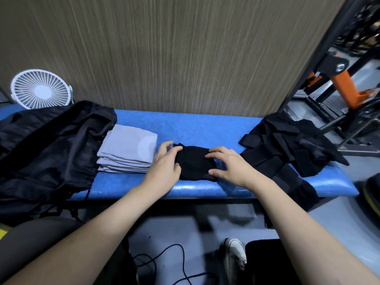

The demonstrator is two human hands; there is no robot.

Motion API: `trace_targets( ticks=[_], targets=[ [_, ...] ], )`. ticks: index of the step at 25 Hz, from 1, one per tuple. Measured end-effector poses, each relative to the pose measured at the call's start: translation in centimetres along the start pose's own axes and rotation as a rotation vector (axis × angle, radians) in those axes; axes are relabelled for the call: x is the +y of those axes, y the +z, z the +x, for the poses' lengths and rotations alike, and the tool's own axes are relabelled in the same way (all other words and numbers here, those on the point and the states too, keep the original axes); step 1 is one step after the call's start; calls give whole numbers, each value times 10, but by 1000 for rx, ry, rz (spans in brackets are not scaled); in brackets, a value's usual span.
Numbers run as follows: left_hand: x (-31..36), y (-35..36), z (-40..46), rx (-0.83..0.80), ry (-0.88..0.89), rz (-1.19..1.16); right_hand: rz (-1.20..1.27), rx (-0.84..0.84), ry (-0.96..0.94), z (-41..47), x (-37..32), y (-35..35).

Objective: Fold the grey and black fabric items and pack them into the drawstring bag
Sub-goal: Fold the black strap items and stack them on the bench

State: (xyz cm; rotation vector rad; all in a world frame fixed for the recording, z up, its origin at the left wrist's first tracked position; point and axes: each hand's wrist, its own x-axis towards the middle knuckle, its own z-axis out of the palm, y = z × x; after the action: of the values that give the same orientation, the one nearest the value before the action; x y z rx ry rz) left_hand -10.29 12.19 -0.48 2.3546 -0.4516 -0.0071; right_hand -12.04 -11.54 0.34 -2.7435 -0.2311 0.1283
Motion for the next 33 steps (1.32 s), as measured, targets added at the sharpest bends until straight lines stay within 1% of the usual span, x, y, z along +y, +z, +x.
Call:
trace_targets(
  ticks=[3,5,6,8,11,16,22,25,27,30,33],
  targets=[
    [1,4,-4,26,149,124,39,4,-18,-1,0,-3],
    [-2,5,-3,55,294,302,58,33,-40,-1,1,-8],
    [-3,3,-2,62,337,410,55,37,-50,-2,2,-10],
    [-1,-3,4,7,340,553,28,11,-57,-2,3,-10],
    [0,-11,13,-96,309,659,7,-17,-55,0,4,-2],
    [-3,-23,17,-148,260,762,21,-4,-60,13,-3,6],
    [-13,-29,20,-119,229,775,-5,-27,-77,28,-15,10],
    [-16,-31,20,-101,216,724,21,-8,-86,27,-18,11],
    [-13,-33,21,-48,220,653,37,30,-97,24,-17,9],
    [-1,-31,24,83,242,543,60,123,-103,15,-10,2],
    [16,-23,28,140,266,455,99,214,-73,-1,2,-9]
  ],
)
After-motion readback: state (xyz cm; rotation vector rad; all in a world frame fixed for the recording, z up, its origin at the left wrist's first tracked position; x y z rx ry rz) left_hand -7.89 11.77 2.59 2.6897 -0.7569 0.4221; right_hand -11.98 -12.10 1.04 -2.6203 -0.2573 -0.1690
